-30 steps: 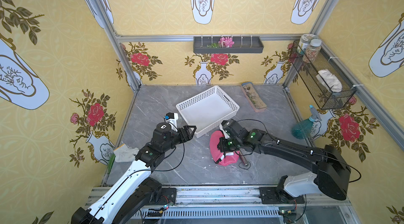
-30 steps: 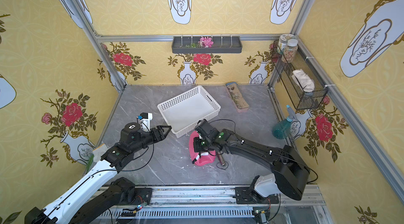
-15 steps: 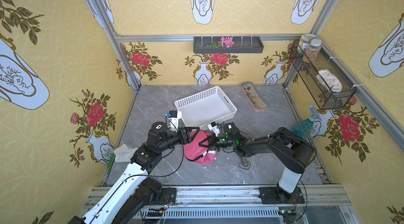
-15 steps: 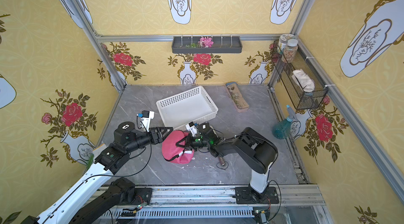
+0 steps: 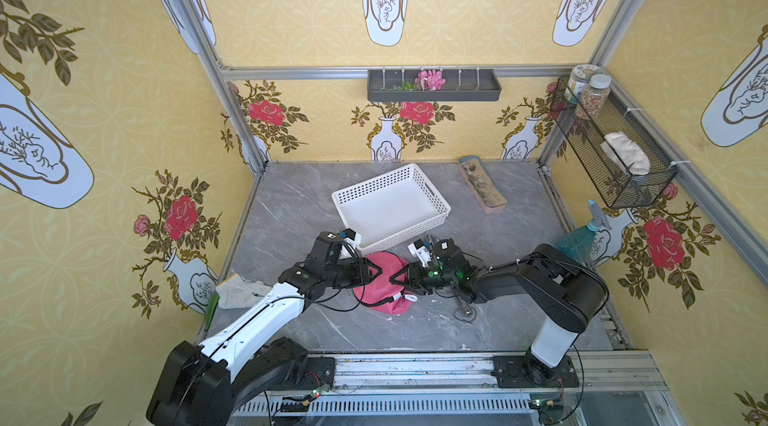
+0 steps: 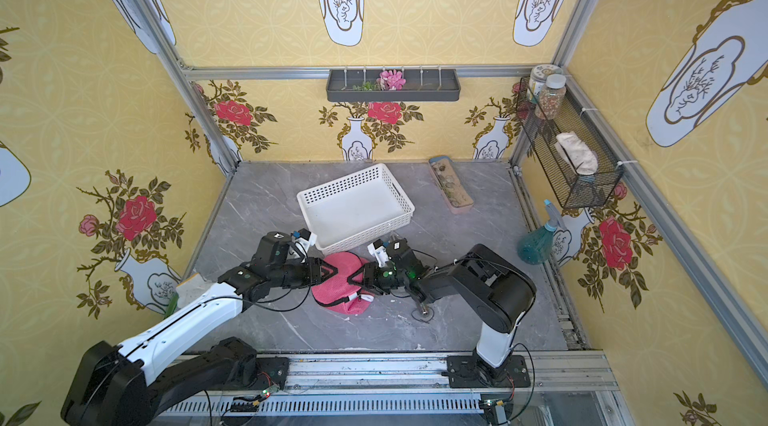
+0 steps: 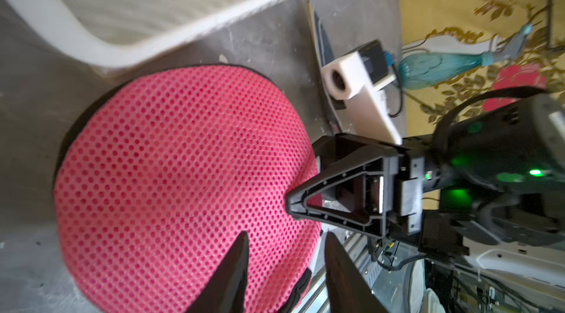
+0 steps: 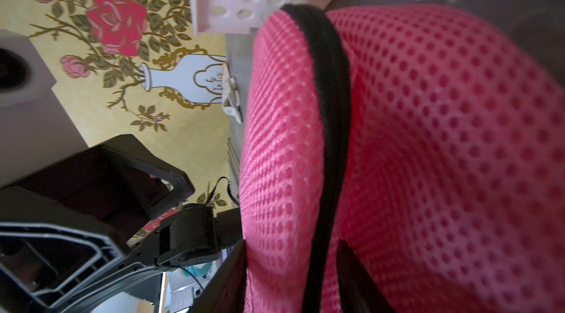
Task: Turn the laundry bag inside out
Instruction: Place the laundry bag at the center of the board, then reset both arms
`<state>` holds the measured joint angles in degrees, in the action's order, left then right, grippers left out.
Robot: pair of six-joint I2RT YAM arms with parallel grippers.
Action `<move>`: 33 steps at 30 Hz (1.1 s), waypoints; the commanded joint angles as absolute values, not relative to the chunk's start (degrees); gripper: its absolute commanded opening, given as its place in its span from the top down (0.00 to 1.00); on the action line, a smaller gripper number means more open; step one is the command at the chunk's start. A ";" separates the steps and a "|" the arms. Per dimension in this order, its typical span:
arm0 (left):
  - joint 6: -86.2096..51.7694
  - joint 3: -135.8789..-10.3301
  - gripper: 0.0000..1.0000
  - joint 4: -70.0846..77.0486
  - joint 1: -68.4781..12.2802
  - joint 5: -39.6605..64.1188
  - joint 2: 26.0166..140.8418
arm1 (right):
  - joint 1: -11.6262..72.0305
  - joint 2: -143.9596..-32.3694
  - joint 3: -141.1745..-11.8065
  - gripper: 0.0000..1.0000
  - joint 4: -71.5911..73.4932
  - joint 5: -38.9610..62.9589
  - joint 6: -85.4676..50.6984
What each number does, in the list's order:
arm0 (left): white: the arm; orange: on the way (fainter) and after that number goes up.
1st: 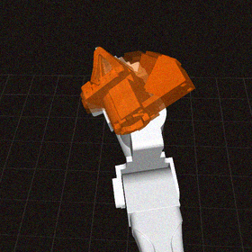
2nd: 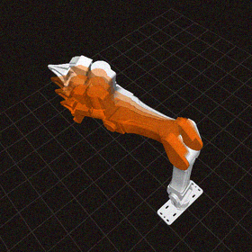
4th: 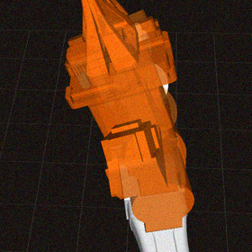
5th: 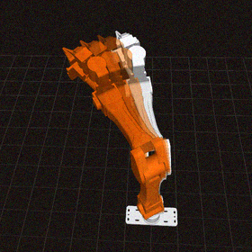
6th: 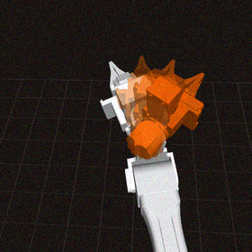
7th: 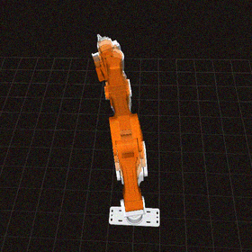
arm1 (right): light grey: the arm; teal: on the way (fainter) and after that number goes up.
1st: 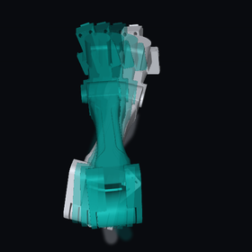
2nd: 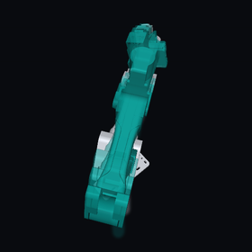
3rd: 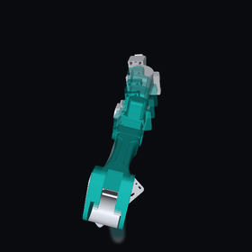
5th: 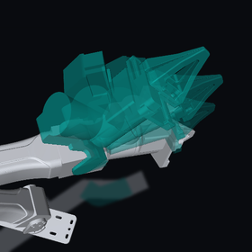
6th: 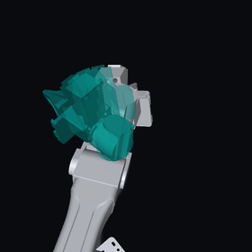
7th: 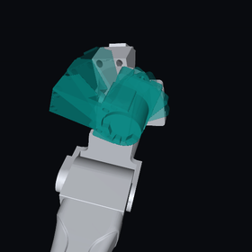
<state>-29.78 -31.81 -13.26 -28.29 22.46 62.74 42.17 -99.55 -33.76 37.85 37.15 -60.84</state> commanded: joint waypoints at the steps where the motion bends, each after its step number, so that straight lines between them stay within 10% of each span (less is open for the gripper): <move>1: -26.18 -31.23 0.63 -12.12 -29.63 24.78 66.89 | 42.49 -96.59 -35.09 0.51 24.15 31.57 -52.86; 14: -28.54 -34.43 0.45 -12.37 -31.29 15.70 59.99 | 41.45 -73.61 -44.51 0.25 -10.40 13.86 -38.55; 23: -20.07 -36.26 0.08 -7.14 -27.58 -23.91 48.01 | 13.73 -57.85 -44.45 0.03 -29.39 -8.49 -26.69; 33: -0.39 -15.56 0.00 49.88 -9.55 -26.43 66.61 | 1.77 -81.14 -18.29 0.03 42.60 -10.16 -3.09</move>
